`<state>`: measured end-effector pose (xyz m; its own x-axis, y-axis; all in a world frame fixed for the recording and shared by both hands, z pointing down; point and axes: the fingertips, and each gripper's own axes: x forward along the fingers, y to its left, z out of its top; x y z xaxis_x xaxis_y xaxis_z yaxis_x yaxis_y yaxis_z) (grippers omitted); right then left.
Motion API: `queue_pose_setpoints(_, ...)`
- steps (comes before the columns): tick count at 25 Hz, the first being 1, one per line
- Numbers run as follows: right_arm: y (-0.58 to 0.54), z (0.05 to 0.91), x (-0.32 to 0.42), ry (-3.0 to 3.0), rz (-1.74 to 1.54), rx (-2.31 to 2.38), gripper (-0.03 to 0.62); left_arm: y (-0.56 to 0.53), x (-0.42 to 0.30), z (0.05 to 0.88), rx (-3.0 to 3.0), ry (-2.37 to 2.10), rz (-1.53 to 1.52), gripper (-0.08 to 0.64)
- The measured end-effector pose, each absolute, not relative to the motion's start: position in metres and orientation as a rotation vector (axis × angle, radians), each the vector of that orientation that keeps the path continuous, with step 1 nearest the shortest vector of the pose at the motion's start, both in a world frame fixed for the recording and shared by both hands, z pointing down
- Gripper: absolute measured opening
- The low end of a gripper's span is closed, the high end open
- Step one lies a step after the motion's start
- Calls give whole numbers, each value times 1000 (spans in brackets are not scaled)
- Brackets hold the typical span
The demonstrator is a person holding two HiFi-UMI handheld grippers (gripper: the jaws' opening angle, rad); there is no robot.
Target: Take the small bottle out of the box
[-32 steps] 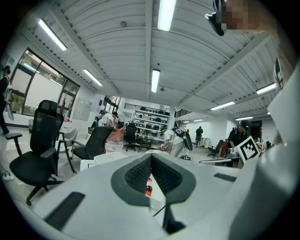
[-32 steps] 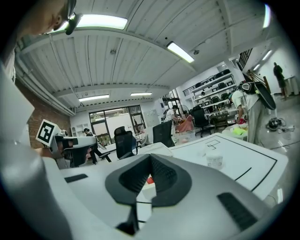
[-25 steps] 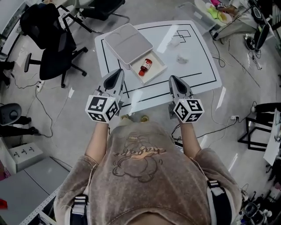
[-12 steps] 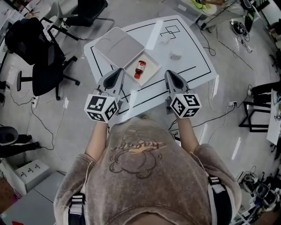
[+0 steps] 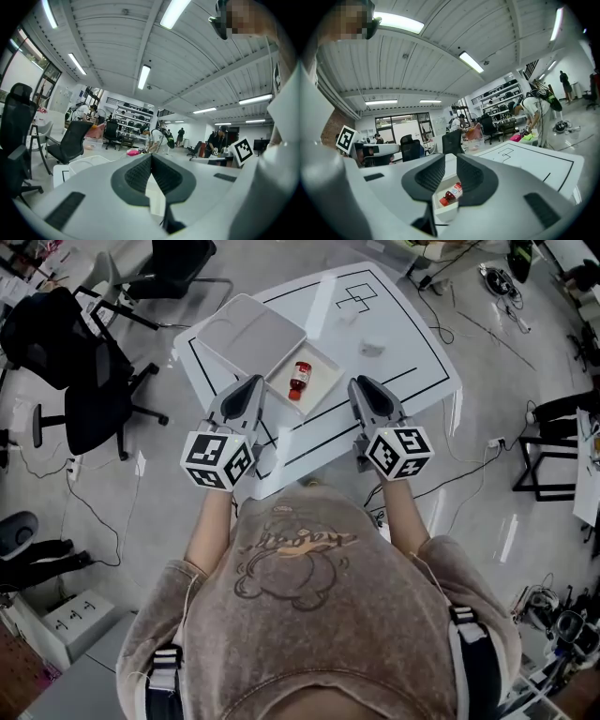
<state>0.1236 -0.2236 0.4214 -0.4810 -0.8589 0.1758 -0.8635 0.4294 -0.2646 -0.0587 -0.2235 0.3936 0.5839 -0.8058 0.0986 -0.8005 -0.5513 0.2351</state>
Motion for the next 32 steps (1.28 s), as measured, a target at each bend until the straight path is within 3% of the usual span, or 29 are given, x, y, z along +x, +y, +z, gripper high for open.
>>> queue_pose_setpoints(11, -231, 430, 96, -2635, 508, 1480, 294, -223, -72, 394, 2548, -1336, -45, 8)
queue_pose_setpoints(16, -238, 443, 85, -2606, 545, 1431, 492, -222, -75, 395, 2542, -1338, -48, 8)
queue_pose_setpoints(32, -279, 504, 33, -2502, 488, 1007, 499, -224, -85, 403, 2515, -1364, -38, 8)
